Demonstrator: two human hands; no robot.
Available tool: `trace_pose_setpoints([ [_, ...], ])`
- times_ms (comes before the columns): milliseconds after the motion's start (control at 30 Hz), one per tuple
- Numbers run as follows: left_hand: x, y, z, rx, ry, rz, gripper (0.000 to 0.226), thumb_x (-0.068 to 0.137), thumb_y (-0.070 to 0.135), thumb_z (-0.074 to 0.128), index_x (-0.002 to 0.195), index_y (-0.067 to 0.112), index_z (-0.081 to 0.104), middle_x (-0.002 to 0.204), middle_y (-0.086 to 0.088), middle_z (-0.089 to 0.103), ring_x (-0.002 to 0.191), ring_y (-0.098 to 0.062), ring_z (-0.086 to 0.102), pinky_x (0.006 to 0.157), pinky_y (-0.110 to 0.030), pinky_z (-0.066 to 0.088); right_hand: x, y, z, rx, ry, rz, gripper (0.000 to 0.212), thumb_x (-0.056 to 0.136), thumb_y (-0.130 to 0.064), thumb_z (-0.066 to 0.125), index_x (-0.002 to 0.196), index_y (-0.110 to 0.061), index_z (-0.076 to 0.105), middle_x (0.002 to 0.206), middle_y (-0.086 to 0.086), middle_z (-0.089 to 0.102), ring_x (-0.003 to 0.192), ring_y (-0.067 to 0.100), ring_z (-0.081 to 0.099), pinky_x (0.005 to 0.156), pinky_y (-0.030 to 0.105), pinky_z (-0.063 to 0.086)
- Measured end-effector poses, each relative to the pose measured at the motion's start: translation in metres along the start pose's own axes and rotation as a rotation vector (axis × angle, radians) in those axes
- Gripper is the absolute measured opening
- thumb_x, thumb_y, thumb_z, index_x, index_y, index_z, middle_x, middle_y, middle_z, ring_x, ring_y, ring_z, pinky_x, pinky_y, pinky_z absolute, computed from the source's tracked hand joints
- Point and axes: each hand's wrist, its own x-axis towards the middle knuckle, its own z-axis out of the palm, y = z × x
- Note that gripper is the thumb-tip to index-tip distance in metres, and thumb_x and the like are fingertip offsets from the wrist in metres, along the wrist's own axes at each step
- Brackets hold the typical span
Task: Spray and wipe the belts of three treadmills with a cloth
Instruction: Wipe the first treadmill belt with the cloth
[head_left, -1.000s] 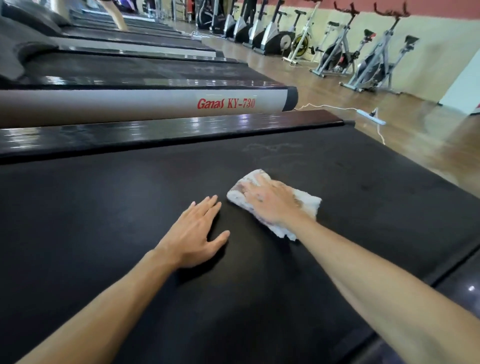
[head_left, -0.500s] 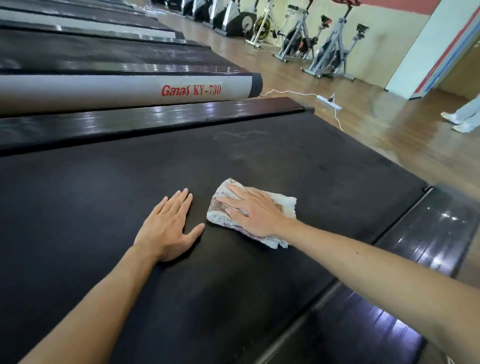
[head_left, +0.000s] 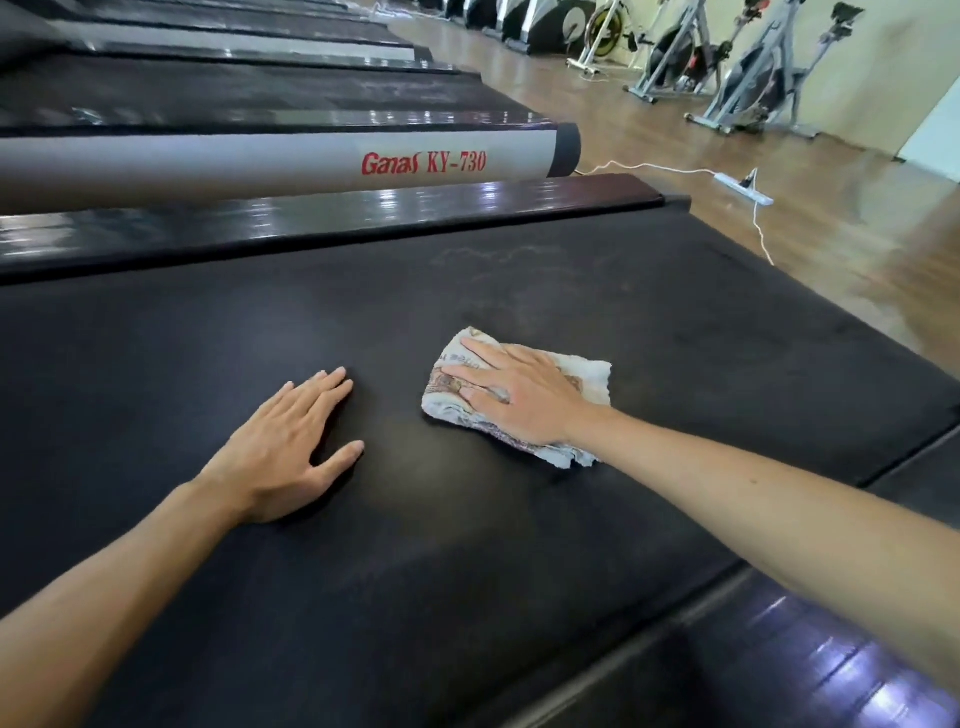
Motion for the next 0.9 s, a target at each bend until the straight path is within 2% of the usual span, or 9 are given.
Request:
trace_pose_setpoints([
  [200,0.009,0.035,-0.002,0.074,-0.035,-0.202,0.103,0.082,0.079,0.007,0.162,0.014,0.014,0.17,0.004,0.005,0.156,-0.012,0.0,0.127,-0.036,0.002,0.014,0.028,-0.006,-0.005,-0.025,-0.181,0.044,0.109,-0.052,0.03,0.152,-0.057,0.034,0.172,-0.018,0.009,0.153,0.018,0.019,0.124,0.038,0.009],
  [333,0.018,0.065,-0.004,0.039,-0.025,-0.312,0.104,0.082,0.08,0.007,0.163,0.015,0.01,0.17,0.003,0.002,0.156,-0.01,-0.002,0.128,-0.035,0.002,0.021,0.047,-0.011,-0.013,-0.037,-0.284,0.044,0.109,-0.051,0.028,0.153,-0.057,0.033,0.172,-0.016,0.008,0.154,0.018,0.016,0.124,0.039,0.006],
  [567,0.036,0.125,0.008,-0.038,0.021,-0.334,0.096,0.086,0.074,0.009,0.163,0.016,0.002,0.17,0.003,-0.006,0.155,-0.007,-0.009,0.127,-0.033,-0.004,0.029,0.06,-0.01,0.005,-0.035,-0.295,0.046,0.107,-0.054,0.028,0.153,-0.056,0.033,0.172,-0.012,0.01,0.154,0.025,0.02,0.126,0.047,0.01],
  [733,0.04,0.132,0.029,0.016,0.062,-0.309,0.096,0.084,0.072,0.0,0.163,0.017,0.002,0.169,0.005,-0.007,0.153,-0.005,-0.013,0.124,-0.029,-0.012,0.035,0.065,-0.005,-0.016,0.008,-0.268,0.047,0.108,-0.054,0.027,0.154,-0.054,0.033,0.172,-0.013,0.011,0.154,0.024,0.022,0.126,0.046,0.012],
  [900,0.04,0.129,0.031,0.011,0.072,-0.297,0.097,0.083,0.073,0.003,0.163,0.019,0.006,0.17,0.006,-0.004,0.154,-0.004,-0.01,0.126,-0.033,-0.009,0.006,0.072,-0.008,-0.045,0.005,-0.259,0.047,0.108,-0.051,0.027,0.154,-0.053,0.033,0.172,-0.014,0.01,0.151,0.024,0.025,0.125,0.044,0.013],
])
